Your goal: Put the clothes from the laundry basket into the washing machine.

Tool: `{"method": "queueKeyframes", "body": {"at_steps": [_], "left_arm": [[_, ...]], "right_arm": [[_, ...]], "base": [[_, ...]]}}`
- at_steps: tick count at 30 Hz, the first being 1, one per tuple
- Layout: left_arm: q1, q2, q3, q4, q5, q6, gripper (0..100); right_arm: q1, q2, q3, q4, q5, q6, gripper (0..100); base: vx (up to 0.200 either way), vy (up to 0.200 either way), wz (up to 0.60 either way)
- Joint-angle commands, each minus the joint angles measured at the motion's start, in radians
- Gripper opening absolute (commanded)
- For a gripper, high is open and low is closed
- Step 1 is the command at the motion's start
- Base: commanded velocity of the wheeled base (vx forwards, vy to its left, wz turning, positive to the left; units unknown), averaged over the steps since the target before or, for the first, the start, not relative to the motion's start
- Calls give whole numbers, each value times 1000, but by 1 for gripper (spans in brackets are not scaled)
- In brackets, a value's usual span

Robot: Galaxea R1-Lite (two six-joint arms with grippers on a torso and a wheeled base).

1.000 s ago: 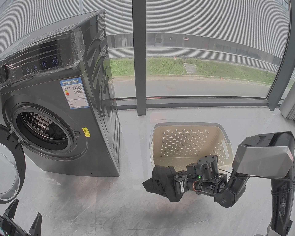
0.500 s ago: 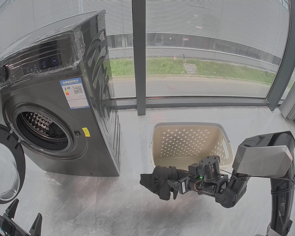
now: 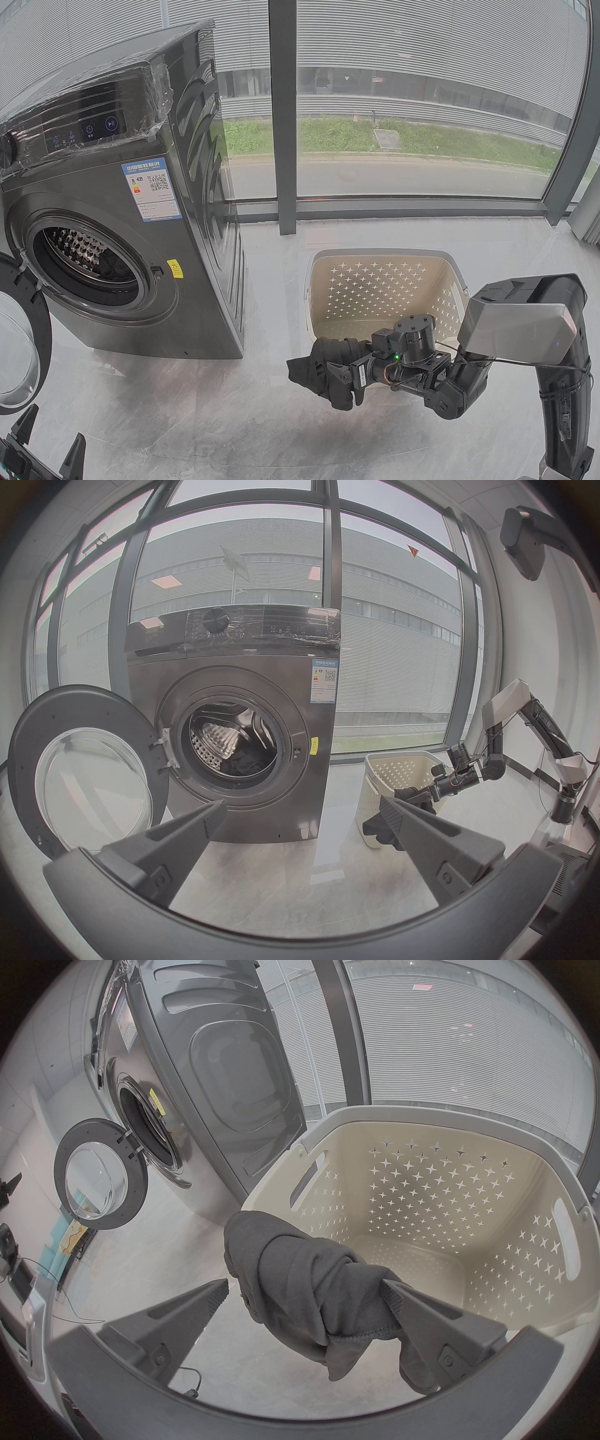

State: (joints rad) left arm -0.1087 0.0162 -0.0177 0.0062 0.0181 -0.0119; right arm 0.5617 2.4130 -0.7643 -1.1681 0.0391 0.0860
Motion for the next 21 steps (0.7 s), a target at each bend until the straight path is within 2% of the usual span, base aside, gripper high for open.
{"method": "queueKeyframes", "body": {"at_steps": [1, 13, 21], "left_arm": [[-2, -16, 16, 0, 0, 0, 100], [0, -16, 16, 0, 0, 0, 100], [0, -16, 16, 0, 0, 3, 100]], "right_arm": [[4, 18, -13, -5, 1, 0, 0], [-3, 2, 14, -44, 1, 0, 0], [-3, -103, 123, -114, 2, 1, 0]], "base": [[0, 0, 0], [0, 0, 0], [0, 0, 0]]}}
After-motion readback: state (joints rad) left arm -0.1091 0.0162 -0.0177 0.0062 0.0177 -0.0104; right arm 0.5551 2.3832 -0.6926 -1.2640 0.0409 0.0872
